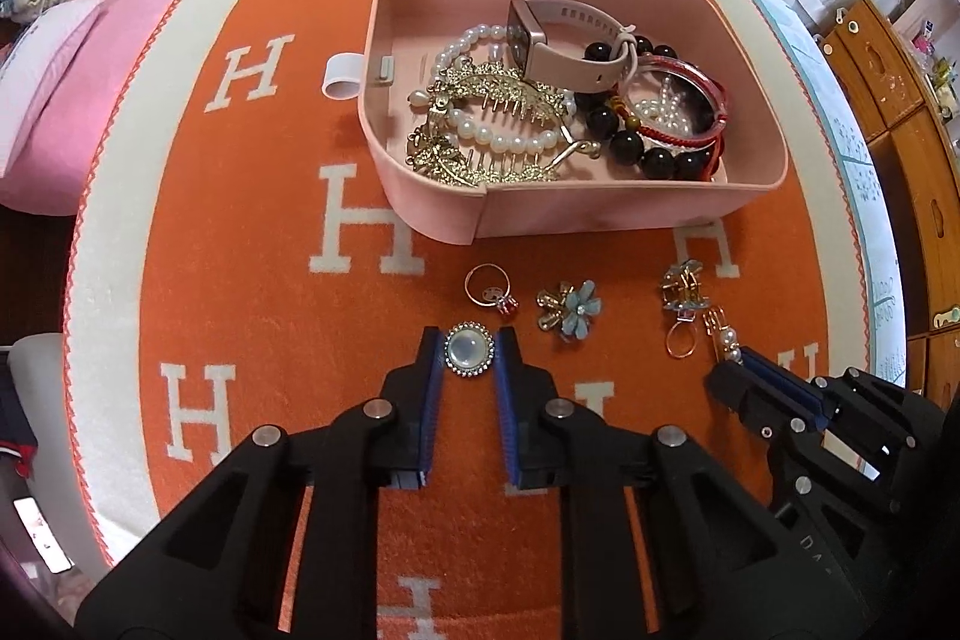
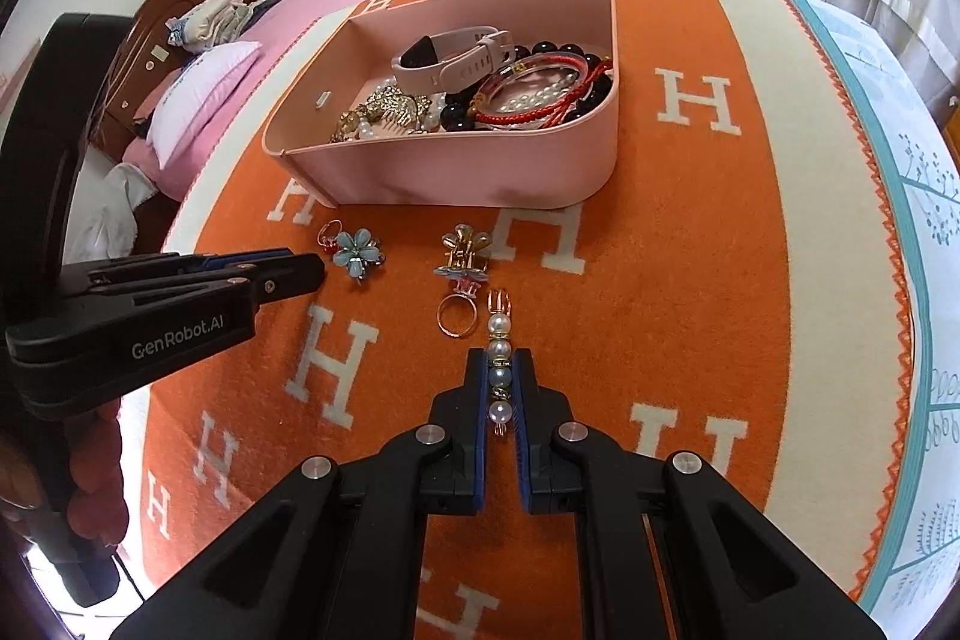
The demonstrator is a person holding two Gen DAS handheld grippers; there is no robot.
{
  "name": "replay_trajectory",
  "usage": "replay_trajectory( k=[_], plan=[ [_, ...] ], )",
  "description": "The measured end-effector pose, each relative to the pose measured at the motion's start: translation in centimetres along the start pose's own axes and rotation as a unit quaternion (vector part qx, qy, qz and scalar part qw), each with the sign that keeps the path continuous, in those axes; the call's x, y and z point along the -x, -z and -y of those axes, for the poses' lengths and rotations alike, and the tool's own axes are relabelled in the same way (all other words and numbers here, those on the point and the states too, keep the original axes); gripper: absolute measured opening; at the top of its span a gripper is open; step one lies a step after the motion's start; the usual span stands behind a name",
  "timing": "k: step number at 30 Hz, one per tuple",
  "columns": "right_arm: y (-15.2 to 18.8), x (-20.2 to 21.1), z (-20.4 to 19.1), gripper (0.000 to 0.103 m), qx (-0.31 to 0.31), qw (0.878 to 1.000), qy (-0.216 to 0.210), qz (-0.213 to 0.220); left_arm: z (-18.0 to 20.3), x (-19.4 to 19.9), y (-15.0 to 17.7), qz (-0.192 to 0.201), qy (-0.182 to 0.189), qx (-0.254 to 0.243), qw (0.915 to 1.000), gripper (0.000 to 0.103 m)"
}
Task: Organize jewelry
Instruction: 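Grasp the round white pendant with the left gripper while the right gripper grasps the pearl safety pin, then carry the pendant and pearl pin into the pink box and open both grippers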
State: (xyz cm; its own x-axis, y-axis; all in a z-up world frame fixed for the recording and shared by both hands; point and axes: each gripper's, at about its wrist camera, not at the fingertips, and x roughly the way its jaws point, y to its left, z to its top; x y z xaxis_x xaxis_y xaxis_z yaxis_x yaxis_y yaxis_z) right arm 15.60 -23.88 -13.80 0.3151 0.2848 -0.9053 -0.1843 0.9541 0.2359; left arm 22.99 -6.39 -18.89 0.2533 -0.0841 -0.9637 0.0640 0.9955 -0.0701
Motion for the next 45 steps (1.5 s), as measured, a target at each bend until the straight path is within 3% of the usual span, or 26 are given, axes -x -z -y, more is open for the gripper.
replay_trajectory(
  k=[14, 16, 30, 38, 45],
  plan=[
    [-0.1, 1.5, 0.4, 0.007, -0.005, 1.000, -0.020, 0.008, 0.1, 2.5, 1.5, 0.011, 0.012, 0.004, 0.9999, 0.006],
    [-0.1, 1.9, 0.0, 0.007, -0.004, 1.000, -0.024, 0.012, 0.0, 3.0, 1.5, 0.015, 0.012, 0.003, 0.9998, 0.000],
    [-0.9, 4.6, -1.7, 0.007, 0.006, 0.998, -0.051, 0.039, -1.6, 7.5, 2.5, 0.046, 0.021, 0.008, 0.9987, 0.000],
    [-4.5, 7.1, -1.5, 0.007, -0.002, 0.995, -0.070, 0.076, -0.8, 11.4, -1.2, 0.094, 0.042, 0.000, 0.9947, 0.000],
    [-9.8, 7.1, -0.8, 0.007, -0.013, 0.993, -0.062, 0.100, -0.1, 10.6, -6.3, 0.114, 0.016, -0.007, 0.9933, 0.000]
  ],
)
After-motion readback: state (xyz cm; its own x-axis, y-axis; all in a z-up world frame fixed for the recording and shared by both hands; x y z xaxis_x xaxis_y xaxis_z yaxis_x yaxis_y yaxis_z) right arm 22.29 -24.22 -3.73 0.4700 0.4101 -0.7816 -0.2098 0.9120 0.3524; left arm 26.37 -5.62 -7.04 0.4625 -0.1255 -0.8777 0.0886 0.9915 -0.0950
